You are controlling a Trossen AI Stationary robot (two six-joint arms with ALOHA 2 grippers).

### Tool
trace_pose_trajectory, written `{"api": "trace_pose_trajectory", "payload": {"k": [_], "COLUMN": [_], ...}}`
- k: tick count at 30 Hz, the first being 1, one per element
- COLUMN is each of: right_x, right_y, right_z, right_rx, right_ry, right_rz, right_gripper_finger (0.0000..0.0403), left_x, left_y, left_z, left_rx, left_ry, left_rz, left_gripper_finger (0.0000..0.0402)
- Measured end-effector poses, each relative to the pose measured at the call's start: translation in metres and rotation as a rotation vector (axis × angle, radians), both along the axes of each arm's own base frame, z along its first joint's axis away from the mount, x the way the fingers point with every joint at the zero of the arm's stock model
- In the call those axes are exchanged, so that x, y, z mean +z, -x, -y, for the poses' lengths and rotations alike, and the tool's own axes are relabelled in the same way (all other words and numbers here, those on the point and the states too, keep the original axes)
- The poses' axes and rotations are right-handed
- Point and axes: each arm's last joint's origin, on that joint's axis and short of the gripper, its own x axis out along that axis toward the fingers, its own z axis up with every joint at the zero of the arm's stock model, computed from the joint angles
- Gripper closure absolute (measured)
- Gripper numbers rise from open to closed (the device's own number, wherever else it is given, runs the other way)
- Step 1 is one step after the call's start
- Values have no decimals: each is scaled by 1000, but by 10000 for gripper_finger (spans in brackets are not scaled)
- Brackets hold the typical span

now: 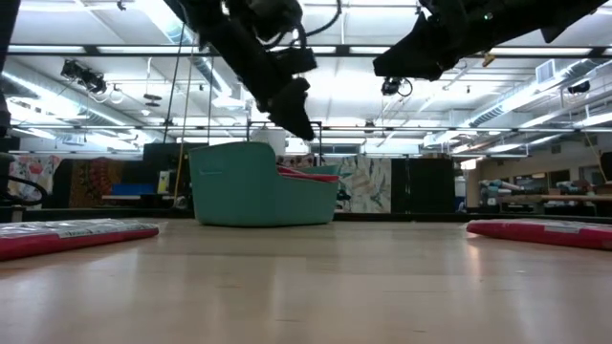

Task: Sort popcorn bags into baskets
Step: Adjust the red popcorn bag in the blue bin

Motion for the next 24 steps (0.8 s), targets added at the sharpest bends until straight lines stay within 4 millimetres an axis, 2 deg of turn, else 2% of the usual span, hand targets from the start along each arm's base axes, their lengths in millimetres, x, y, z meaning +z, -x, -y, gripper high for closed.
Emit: {"api": "trace_pose_trajectory", "payload": {"k": [5, 14, 19, 24], "right_x": [0, 0, 0, 1], "right_y": [-1, -1, -1, -1], "right_z": [-2, -3, -4, -5], "right_rx": [47, 77, 93, 101], "right_ry": [-13, -21, -23, -21], "right_rz": [6, 6, 5, 8], "right_gripper_finger": [226, 226, 226, 226], "left_x": [-25, -49, -55, -49], "left_y": [-12, -16, -13, -13], "left_z": [-15, -43, -57, -62], "left_rx": [-98, -54, 45, 138], "left_ry": [-51, -71, -111, -232], "left_rz": [-65, -87, -121, -113], "left_gripper_finger": [223, 242, 242, 242]}}
